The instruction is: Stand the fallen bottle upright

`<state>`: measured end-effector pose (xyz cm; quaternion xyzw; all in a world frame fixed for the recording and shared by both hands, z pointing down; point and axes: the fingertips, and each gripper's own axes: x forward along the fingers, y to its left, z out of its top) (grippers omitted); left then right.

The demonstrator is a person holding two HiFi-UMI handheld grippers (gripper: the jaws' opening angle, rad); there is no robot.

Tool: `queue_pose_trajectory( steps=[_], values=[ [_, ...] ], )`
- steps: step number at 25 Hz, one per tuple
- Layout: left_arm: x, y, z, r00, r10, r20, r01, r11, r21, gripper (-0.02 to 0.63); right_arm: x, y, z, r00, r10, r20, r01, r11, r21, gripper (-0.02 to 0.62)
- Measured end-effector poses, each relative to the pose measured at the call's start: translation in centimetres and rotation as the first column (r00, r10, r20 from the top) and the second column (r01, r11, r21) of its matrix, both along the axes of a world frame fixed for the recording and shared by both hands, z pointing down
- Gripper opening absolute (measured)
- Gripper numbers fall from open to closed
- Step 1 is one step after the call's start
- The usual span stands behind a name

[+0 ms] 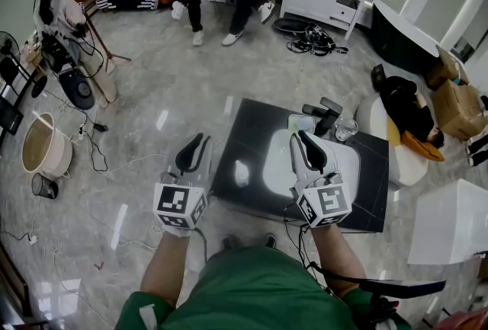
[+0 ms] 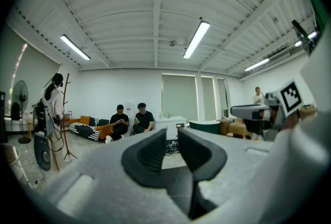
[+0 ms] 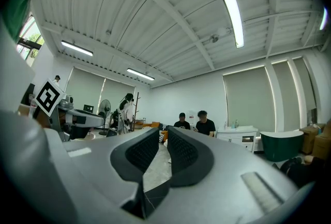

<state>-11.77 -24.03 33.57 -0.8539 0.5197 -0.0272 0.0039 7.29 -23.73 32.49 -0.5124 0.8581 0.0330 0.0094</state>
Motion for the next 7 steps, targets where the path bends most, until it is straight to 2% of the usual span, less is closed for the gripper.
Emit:
queue_pose_trajectory(
  steps=[7],
  values=[
    [-1.2, 0.0, -0.3, 1.000, 0.005, -0.003, -0.005, 1.000, -0.003, 0.063, -1.1, 0.0, -0.2, 1.000, 0.006, -0.001, -0.006, 1.000, -0.007, 0.052]
  ],
)
